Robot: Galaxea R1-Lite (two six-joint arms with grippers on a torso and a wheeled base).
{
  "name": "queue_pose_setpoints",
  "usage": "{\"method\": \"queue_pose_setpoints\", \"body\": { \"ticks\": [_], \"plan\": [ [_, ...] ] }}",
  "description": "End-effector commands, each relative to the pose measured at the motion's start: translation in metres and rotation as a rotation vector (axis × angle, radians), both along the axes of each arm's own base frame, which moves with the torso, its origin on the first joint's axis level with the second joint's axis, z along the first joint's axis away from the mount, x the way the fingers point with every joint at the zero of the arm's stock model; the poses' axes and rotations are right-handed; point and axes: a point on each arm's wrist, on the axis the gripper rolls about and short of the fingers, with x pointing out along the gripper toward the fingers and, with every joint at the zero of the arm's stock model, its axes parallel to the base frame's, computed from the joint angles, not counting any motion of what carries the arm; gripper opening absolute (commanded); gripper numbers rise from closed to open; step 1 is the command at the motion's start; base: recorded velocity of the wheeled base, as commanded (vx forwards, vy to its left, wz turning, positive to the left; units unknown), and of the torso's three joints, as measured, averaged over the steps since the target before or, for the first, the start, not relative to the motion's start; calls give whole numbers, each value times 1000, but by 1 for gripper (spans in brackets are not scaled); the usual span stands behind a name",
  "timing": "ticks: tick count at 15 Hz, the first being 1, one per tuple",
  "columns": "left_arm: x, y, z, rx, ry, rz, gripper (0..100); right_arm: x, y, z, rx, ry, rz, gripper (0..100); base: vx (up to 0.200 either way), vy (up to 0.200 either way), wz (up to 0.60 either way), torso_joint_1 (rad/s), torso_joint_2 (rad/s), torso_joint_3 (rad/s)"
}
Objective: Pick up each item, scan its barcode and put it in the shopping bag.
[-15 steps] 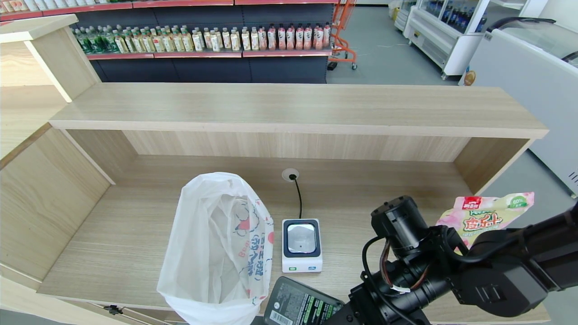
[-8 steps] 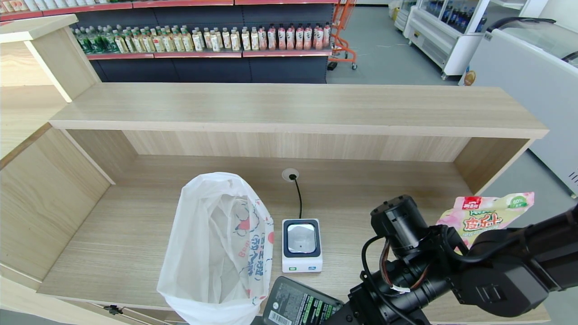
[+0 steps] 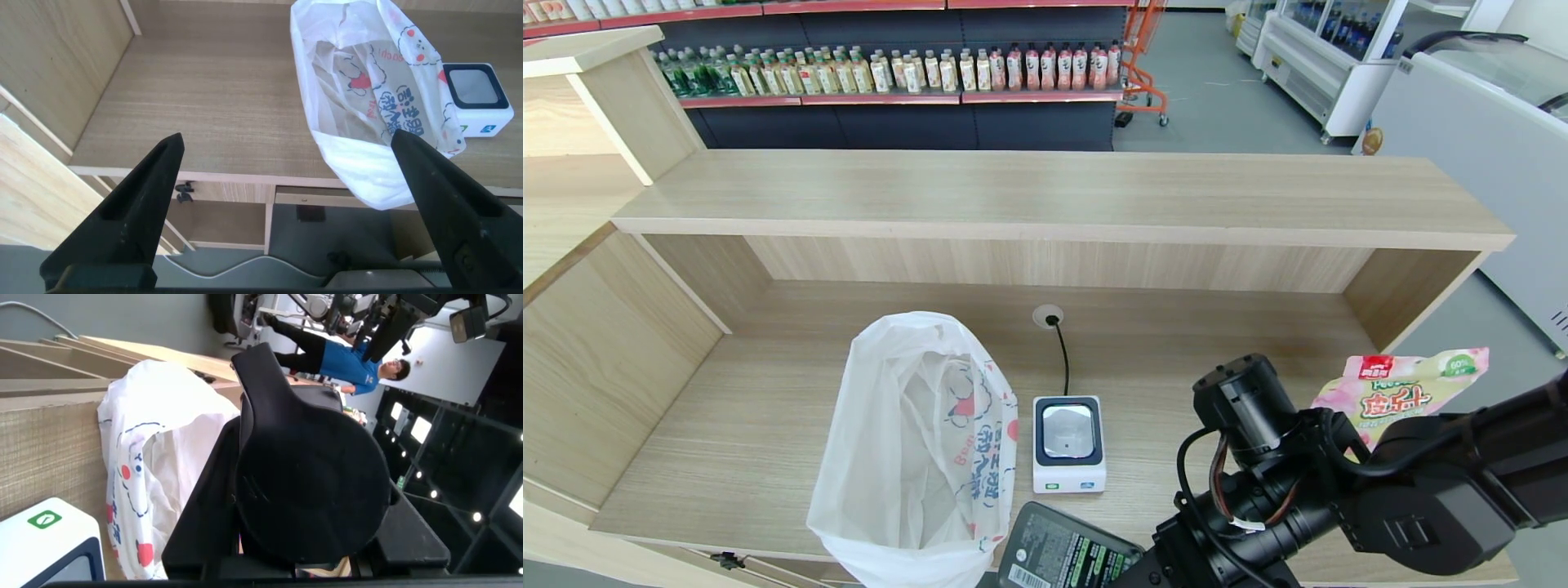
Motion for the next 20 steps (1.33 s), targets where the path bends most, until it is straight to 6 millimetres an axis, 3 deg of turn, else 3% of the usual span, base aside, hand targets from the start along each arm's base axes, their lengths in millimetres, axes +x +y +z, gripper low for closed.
{"method": "queue_pose_setpoints", "body": {
  "ticks": [1, 14, 17, 18, 19, 20],
  "plan": [
    [0, 0, 0, 0, 0, 0, 100, 0, 0, 0, 0, 0, 1, 0, 0, 0, 0, 0, 0, 0],
    [0, 0, 0, 0, 0, 0, 100, -1, 2, 3, 4, 6, 0, 0, 0, 0, 0, 0, 0, 0],
    [0, 0, 0, 0, 0, 0, 100, -4, -2, 36, -7, 282, -177, 0, 0, 0, 0, 0, 0, 0],
    [0, 0, 0, 0, 0, 0, 100, -8, -13, 61, 27, 329, -292, 0, 0, 0, 0, 0, 0, 0],
    [0, 0, 0, 0, 0, 0, 100, -13, -37, 85, 80, 366, -438, 0, 0, 0, 0, 0, 0, 0],
    [0, 0, 0, 0, 0, 0, 100, -26, -63, 86, 51, 513, -552, 0, 0, 0, 0, 0, 0, 0]
  ]
}}
